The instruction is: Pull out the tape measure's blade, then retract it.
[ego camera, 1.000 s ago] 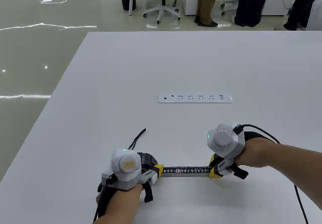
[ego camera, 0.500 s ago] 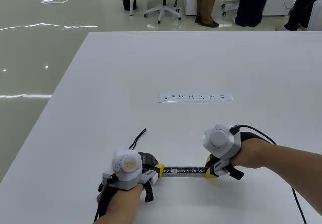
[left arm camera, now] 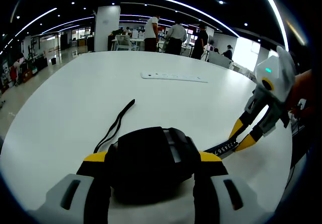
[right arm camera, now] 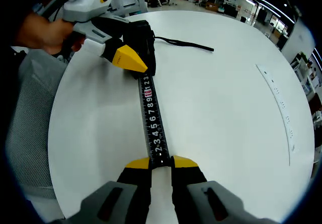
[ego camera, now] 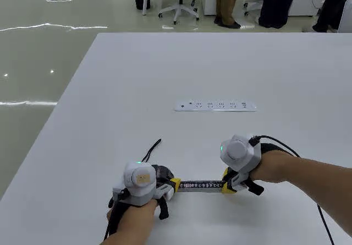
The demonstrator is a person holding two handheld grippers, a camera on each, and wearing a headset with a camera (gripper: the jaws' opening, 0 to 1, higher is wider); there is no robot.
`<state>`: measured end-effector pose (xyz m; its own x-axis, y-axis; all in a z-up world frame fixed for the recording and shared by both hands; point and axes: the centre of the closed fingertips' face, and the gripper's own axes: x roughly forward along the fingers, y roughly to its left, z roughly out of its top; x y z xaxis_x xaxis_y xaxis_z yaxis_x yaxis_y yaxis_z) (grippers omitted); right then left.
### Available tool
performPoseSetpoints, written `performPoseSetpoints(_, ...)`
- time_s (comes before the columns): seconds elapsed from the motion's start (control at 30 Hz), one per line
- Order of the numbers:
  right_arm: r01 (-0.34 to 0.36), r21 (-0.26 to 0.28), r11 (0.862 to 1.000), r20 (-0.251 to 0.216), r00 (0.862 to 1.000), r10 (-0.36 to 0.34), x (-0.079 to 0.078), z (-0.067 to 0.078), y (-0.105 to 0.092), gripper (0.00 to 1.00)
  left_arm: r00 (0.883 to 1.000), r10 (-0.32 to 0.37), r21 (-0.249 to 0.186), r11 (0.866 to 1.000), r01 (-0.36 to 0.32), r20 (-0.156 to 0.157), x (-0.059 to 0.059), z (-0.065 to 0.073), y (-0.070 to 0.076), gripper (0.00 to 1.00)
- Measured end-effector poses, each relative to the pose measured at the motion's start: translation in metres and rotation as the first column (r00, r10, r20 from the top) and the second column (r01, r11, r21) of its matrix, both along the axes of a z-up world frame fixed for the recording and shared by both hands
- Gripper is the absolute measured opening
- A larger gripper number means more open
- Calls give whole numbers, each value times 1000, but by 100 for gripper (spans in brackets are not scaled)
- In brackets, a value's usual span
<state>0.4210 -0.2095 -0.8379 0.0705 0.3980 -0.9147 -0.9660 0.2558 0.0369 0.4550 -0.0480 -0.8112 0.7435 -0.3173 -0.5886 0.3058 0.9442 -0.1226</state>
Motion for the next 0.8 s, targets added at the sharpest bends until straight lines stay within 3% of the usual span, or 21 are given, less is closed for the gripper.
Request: performPoseSetpoints(0.8, -9, 16, 1000, 4, 1000, 9, 1, 2, 14, 14, 1000, 2, -13, 1000, -2, 5, -1, 1, 0, 63)
